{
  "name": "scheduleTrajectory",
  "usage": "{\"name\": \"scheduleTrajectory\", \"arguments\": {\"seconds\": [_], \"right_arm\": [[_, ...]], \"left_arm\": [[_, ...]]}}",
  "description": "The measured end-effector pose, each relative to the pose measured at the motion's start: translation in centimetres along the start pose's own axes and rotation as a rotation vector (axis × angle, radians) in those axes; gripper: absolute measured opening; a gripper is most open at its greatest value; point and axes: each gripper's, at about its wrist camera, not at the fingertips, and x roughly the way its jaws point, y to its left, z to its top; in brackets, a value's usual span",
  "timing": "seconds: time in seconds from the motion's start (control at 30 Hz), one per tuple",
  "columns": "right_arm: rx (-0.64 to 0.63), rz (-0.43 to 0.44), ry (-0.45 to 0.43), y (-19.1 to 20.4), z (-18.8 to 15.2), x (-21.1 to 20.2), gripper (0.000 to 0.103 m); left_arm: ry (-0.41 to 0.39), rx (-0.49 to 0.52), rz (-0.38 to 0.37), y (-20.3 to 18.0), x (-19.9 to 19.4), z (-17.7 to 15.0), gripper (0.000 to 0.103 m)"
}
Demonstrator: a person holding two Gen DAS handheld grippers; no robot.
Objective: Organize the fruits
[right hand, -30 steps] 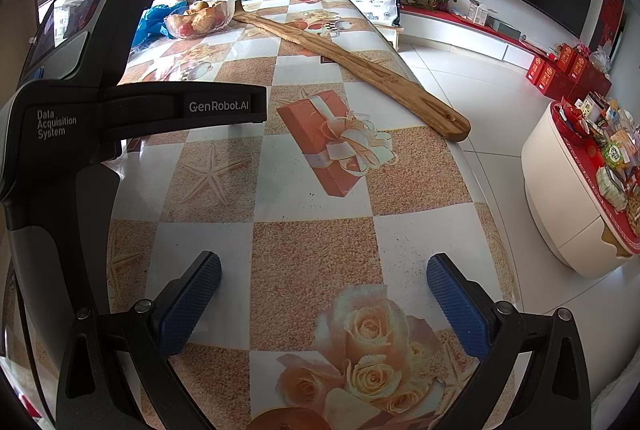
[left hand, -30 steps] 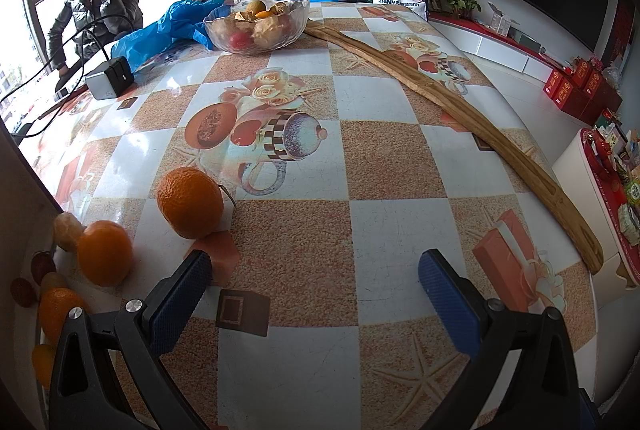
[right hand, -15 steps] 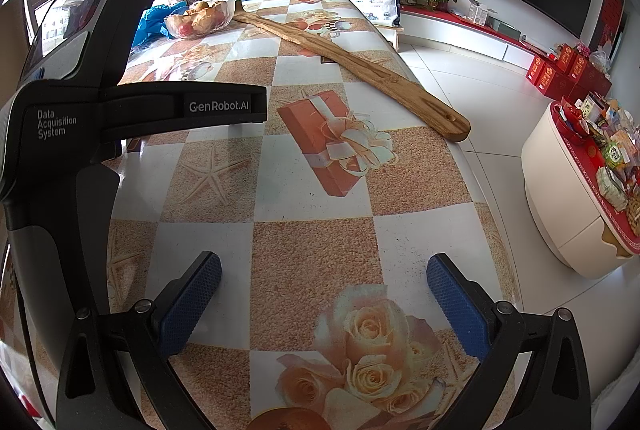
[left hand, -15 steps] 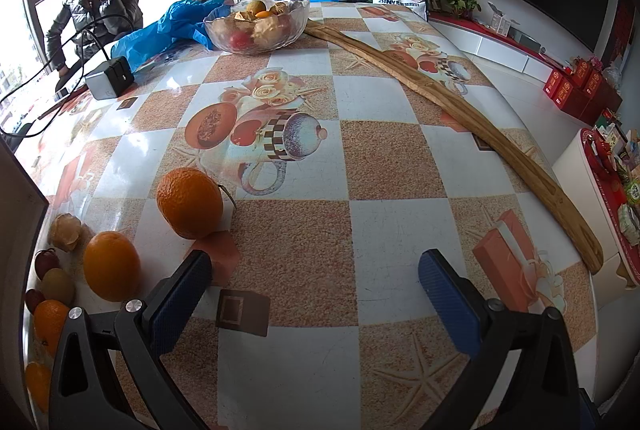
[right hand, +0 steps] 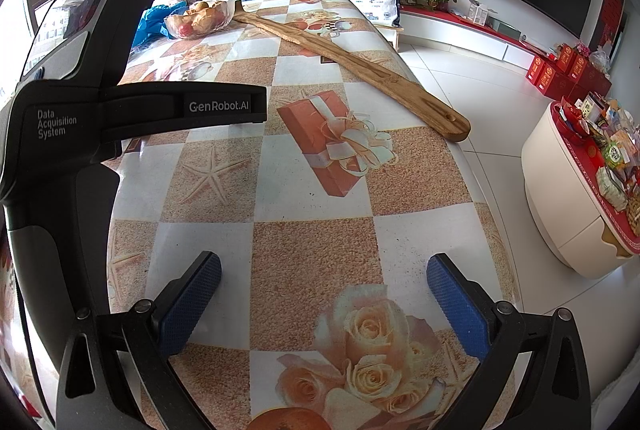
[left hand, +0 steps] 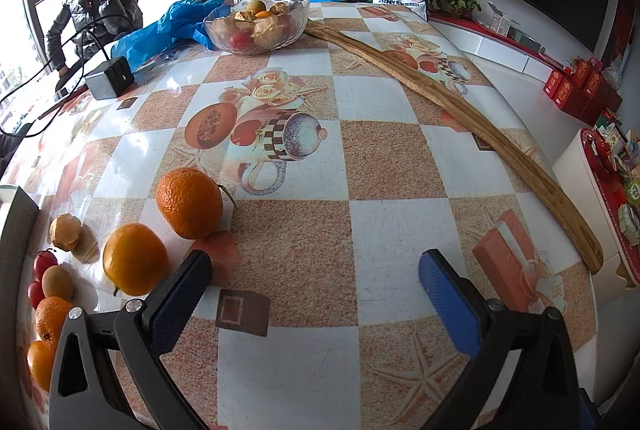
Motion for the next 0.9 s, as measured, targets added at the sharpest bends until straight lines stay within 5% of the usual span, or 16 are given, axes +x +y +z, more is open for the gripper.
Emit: {"name": "scheduleTrajectory", "arguments": {"seconds": [0.83, 0.9], "right_arm": [[-0.001, -0.001, 0.001, 0.0, 0.0, 0.0, 0.103], [-0.001, -0.001, 0.001, 0.0, 0.0, 0.0, 0.103]], "left_arm": [[0.009, -0.007, 0.03, 0.3, 0.1, 0.1, 0.103], [-0.05, -0.025, 0.042, 1.1, -2.2, 0.2, 0.103]]}}
